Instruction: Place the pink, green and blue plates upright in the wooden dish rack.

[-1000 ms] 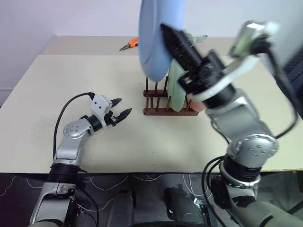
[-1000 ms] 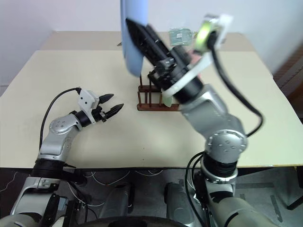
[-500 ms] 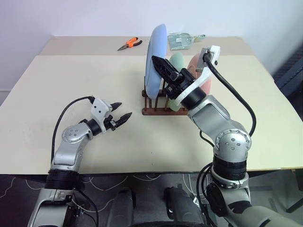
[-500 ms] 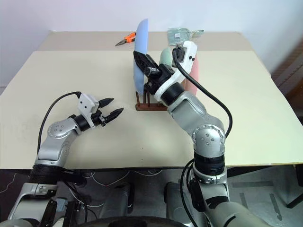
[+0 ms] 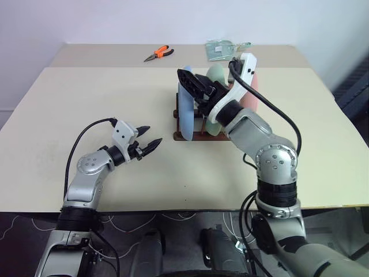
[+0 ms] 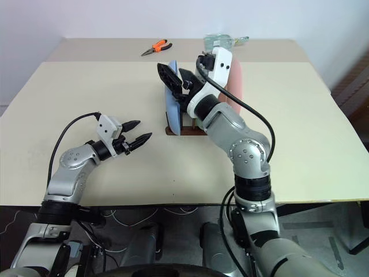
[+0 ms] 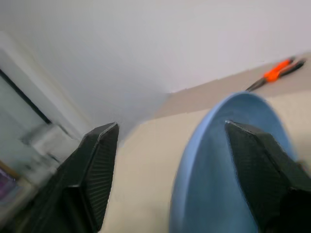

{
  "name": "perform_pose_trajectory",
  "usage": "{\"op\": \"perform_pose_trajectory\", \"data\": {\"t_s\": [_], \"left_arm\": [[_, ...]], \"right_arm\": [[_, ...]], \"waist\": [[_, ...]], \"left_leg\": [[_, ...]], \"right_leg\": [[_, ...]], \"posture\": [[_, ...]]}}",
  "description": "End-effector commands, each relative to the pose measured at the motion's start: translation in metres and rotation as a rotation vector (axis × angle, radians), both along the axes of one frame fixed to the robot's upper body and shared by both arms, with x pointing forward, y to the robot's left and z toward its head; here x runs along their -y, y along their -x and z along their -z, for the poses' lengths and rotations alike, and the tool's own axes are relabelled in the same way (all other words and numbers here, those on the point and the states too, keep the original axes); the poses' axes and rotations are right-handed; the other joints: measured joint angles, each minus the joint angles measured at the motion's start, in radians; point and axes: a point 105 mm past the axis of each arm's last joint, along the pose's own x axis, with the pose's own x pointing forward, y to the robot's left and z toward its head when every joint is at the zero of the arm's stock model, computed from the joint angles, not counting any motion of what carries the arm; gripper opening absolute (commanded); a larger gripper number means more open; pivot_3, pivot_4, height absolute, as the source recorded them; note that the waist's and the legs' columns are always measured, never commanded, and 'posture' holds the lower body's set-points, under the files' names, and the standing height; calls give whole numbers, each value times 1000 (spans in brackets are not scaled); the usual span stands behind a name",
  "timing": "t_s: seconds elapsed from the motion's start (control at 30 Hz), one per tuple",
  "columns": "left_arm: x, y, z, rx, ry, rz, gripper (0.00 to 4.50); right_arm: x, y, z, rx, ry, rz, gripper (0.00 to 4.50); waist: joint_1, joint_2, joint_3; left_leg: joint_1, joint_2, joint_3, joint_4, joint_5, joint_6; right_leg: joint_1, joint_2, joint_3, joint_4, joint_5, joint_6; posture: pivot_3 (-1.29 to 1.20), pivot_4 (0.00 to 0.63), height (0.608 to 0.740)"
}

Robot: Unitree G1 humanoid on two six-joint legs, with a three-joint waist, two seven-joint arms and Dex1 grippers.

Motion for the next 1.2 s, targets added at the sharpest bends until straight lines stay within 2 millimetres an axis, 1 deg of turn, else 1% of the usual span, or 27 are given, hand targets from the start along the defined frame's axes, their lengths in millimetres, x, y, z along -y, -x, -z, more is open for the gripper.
{"op": "perform_pose_trajectory", "data": {"t_s": [0.03, 0.17, 0.23, 0.3, 0.33, 0.37, 0.43, 0.47, 0.5, 0.53, 0.6, 0.67, 0.7, 0.73, 0.77, 0.87, 1.03, 1.1, 1.2], "left_arm": [[1, 2, -12, 46, 3, 7, 3102], [3, 2, -10, 44, 1, 10, 3102], [3, 1, -10, 45, -1, 11, 3102], [-1, 1, -10, 53, -12, 0, 3102], [-3, 0, -10, 56, -20, -10, 3102], [-6, -1, -9, 60, -29, -24, 3102], [-18, -7, -8, 66, -45, -72, 3102], [-26, -10, -8, 75, -55, -103, 3102], [-34, -13, -7, 79, -63, -135, 3102], [-40, -16, -7, 82, -68, -161, 3102], [-47, -18, -6, 84, -75, -184, 3102], [-54, -17, -1, 81, -115, -190, 3102], [-59, -16, 2, 77, -128, -194, 3102], [-61, -15, 3, 74, -132, -199, 3102], [-62, -14, 3, 74, -132, -200, 3102], [-58, -13, 3, 79, -134, -198, 3102], [-57, -9, 4, 75, -139, -207, 3102], [-59, -7, 8, 67, -147, -225, 3102], [-58, -7, 7, 68, -135, -243, 3102]], "right_arm": [[-3, 24, -38, 250, 93, -37, 3364], [7, 30, -49, 368, 185, 16, 3364], [20, 38, -59, 428, 195, 34, 3364], [50, 45, -72, 496, 198, 108, 3364], [66, 46, -77, 513, 208, 167, 3364], [86, 45, -79, 520, 234, 251, 3364], [141, 41, -68, 465, 315, 447, 3364], [169, 39, -55, 410, 379, 545, 3364], [192, 40, -39, 349, 425, 608, 3364], [210, 41, -21, 281, 462, 647, 3364], [230, 45, 6, 193, 528, 676, 3364], [239, 49, 57, 61, 650, 617, 3364], [237, 53, 78, 11, 681, 568, 3364], [237, 54, 93, -24, 682, 550, 3364], [238, 55, 100, -31, 694, 548, 3364], [243, 52, 108, -35, 680, 541, 3364], [234, 44, 114, -17, 650, 504, 3364], [230, 41, 120, -13, 671, 489, 3364], [227, 36, 123, -7, 676, 472, 3364]], "waist": [[-1, 0, 0], [-1, 0, 0], [-1, 0, 0], [4, 0, 0], [8, 0, 0], [11, -1, 0], [13, -2, -1], [12, -2, -1], [14, -3, -1], [14, -3, -2], [7, -2, -1], [2, 1, -1], [0, 1, -1], [-4, 1, -1], [-8, 1, -1], [-14, 2, -1], [-16, 1, -1], [-14, 1, -1], [-9, 1, -1]], "left_leg": [[0, 0, 0, 0, 0, 0], [0, 0, 0, 0, 0, 0], [0, 0, 0, 0, 0, 0], [0, 0, 0, 0, 0, 0], [-1, 0, 0, 0, 0, 0], [-1, 0, 0, 0, 0, 0], [-1, 0, 0, 0, 0, 0], [-1, 0, 0, 0, 0, 0], [-1, 0, 0, 0, 0, 0], [-1, -1, 0, -1, 0, 0], [-1, -1, 1, -2, 0, 0], [-1, -2, 4, -2, 0, 1], [0, -2, 4, -2, 0, 1], [1, -1, 4, -2, -1, 1], [2, -1, 5, -2, -1, 1], [2, -1, 5, 0, -1, 1], [2, -1, 5, -1, -1, 1], [2, -1, 5, -1, -1, 1], [2, -2, 5, -1, -1, 1]], "right_leg": [[0, 0, 0, 0, 0, 0], [0, 0, 0, 0, 0, 0], [0, 0, 0, 0, 0, -1], [0, 0, 0, 0, -1, -2], [0, 0, 0, 0, -1, -2], [0, 0, 0, -1, -1, -2], [1, 0, 0, -6, -1, -2], [3, -1, -1, -8, -1, -2], [4, -1, -1, -9, -1, -2], [4, -2, -1, -10, -1, -2], [4, -3, -1, -11, -1, -2], [2, -4, 1, -9, -1, -1], [3, -4, 1, -9, -1, -1], [3, -4, 1, -8, -1, -1], [3, -3, 1, -8, -1, -1], [3, -3, 2, -6, -1, -1], [3, -3, 2, -7, -1, -1], [3, -3, 2, -7, -1, -1], [3, -3, 2, -7, -1, -1]], "posture": [[0, 150, 732], [0, 150, 732], [0, 150, 732], [0, 150, 732], [0, 150, 732], [0, 150, 732], [0, 150, 732], [0, 150, 732], [0, 150, 732], [0, 150, 732], [0, 150, 732], [0, 150, 732], [0, 150, 732], [0, 150, 732], [0, 150, 732], [0, 150, 732], [0, 150, 732], [0, 150, 732], [0, 150, 732]]}}
